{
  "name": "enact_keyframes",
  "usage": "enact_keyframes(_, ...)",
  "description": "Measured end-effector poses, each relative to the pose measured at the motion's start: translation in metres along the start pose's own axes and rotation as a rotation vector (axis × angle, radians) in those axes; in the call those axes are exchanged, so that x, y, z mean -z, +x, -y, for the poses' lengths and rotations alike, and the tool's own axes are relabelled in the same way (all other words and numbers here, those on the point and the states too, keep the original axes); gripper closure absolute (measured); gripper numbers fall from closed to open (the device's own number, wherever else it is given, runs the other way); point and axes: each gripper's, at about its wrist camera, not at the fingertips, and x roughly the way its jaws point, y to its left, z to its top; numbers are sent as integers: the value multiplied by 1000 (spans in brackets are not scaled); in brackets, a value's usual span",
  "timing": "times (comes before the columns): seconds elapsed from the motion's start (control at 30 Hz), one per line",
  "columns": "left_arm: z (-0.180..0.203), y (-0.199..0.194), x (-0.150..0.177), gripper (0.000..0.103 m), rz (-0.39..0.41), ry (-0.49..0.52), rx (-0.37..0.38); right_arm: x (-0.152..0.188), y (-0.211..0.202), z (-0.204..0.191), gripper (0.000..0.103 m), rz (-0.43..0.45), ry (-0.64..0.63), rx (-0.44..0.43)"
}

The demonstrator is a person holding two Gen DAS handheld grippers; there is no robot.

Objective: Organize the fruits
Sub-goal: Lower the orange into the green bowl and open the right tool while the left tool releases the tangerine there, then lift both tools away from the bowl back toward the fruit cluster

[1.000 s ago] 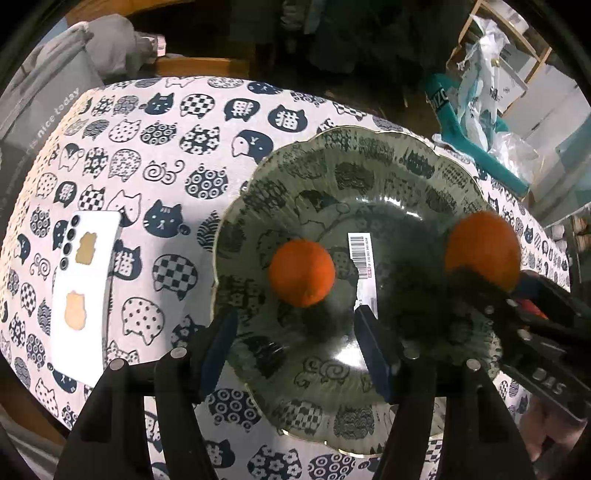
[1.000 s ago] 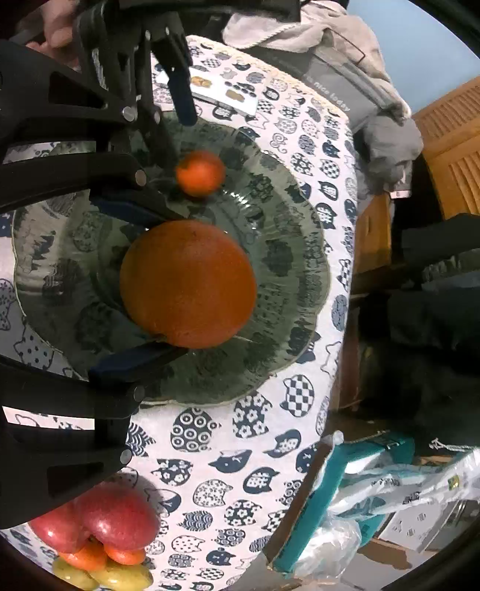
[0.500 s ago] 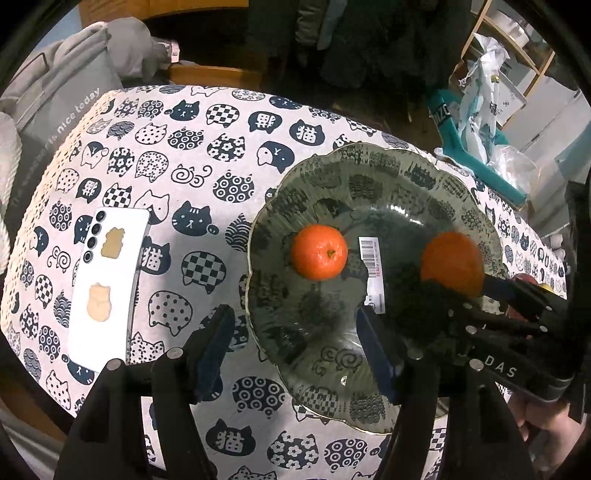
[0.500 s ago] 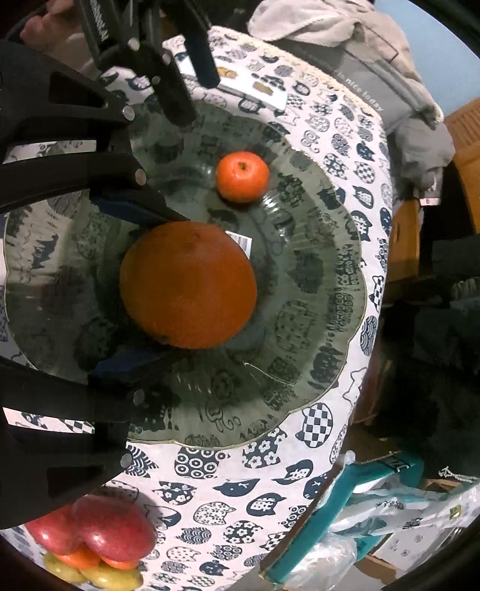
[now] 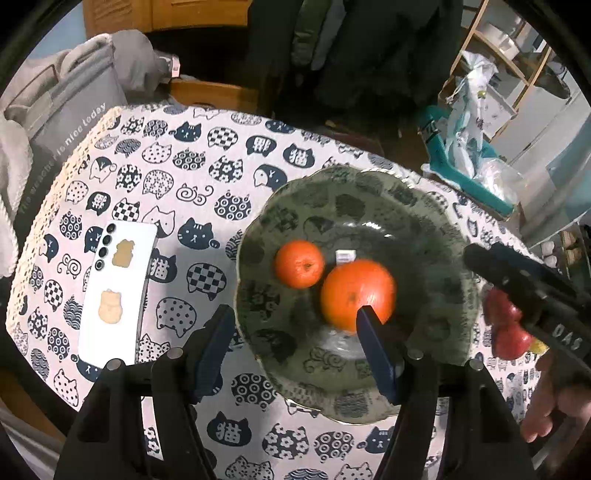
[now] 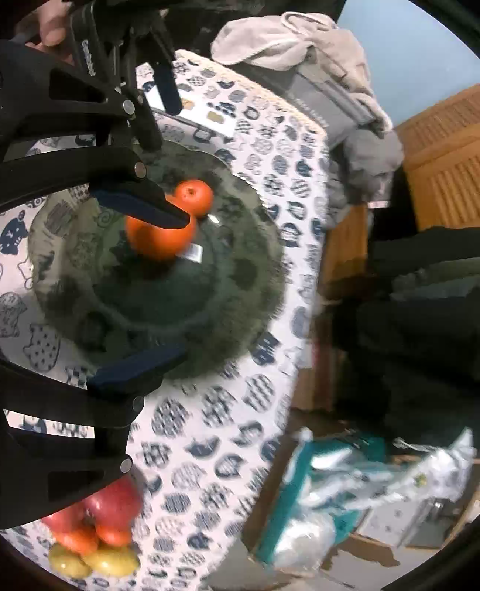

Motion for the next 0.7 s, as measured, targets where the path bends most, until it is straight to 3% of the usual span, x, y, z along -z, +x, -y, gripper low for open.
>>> enact_keyframes(0.23,14,-32,-2,33,62,13,39,-5,-53,0,34,113,-31,94)
enact_keyframes(0.7,55,-98,3,31,191,95,96,12,-148,20,29,285,-21,153)
